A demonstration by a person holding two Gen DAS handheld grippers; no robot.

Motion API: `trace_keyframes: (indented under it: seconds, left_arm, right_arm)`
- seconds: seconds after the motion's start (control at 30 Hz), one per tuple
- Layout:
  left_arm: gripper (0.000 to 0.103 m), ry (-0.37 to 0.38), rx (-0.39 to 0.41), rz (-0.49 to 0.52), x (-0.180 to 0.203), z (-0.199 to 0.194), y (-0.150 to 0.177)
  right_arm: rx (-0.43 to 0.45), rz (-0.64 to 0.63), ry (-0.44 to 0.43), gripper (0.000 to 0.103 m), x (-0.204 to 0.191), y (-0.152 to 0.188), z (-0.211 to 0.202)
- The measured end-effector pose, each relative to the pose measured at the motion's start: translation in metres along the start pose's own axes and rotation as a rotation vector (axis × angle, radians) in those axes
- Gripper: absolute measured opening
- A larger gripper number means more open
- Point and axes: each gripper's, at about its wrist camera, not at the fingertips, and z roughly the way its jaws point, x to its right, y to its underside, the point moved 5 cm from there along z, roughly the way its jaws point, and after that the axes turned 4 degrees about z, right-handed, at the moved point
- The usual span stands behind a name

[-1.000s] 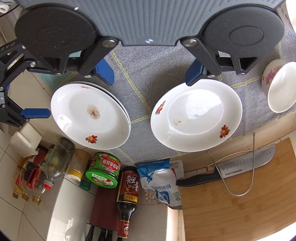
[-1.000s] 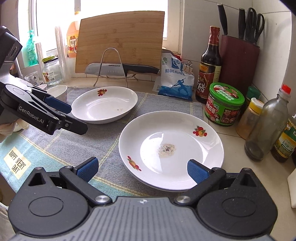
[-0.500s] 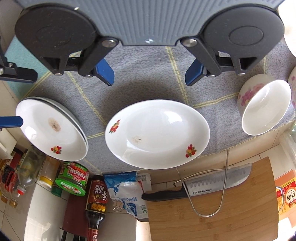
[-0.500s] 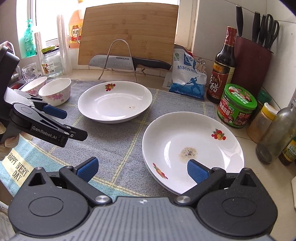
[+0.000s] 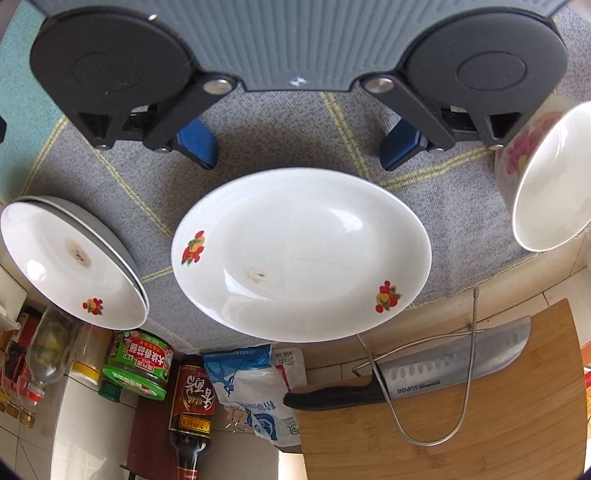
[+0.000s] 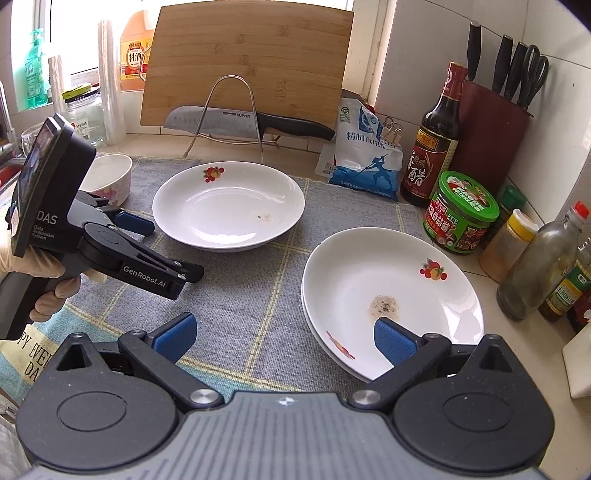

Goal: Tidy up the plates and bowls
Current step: 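Move the right tool to the rim of the white fruit-print plate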

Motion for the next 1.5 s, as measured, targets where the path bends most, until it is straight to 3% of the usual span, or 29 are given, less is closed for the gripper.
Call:
trace_keyframes:
  seconds: [0.07, 0.37, 0.6, 0.8, 1.0, 1.5]
  left_arm:
    - [0.103, -0.001, 0.012, 0.004, -0.001, 0.004, -0.001]
    - [0.103, -0.043, 0.037, -0.048, -0.003, 0.006, -0.001]
    - [0.103, -0.074, 0.035, -0.081, -0.002, 0.007, -0.003]
    - [0.103, -0.091, 0.061, -0.091, -0.001, 0.009, -0.005]
    - [0.103, -0.062, 0.097, -0.057, -0.002, 0.008, -0.004]
    - [0.103, -0.041, 0.127, -0.036, 0.000, 0.010, -0.005]
  right_arm:
    - [-0.002, 0.006, -0.008, 0.103, 0.001, -0.001, 0.002]
    - [-0.008, -0.078, -0.101, 0.103, 0.004, -0.019, 0.028]
    - [0.010, -0.180, -0.193, 0.103, 0.010, -0.054, 0.056]
    - [-0.038, -0.249, -0.303, 0.103, 0.004, -0.078, 0.095]
    - [-0.100, -0.326, -0.394, 0.103, -0.003, -0.096, 0.134]
    - [-0.221, -0.399, -0.542, 0.103, -0.011, -0.121, 0.199]
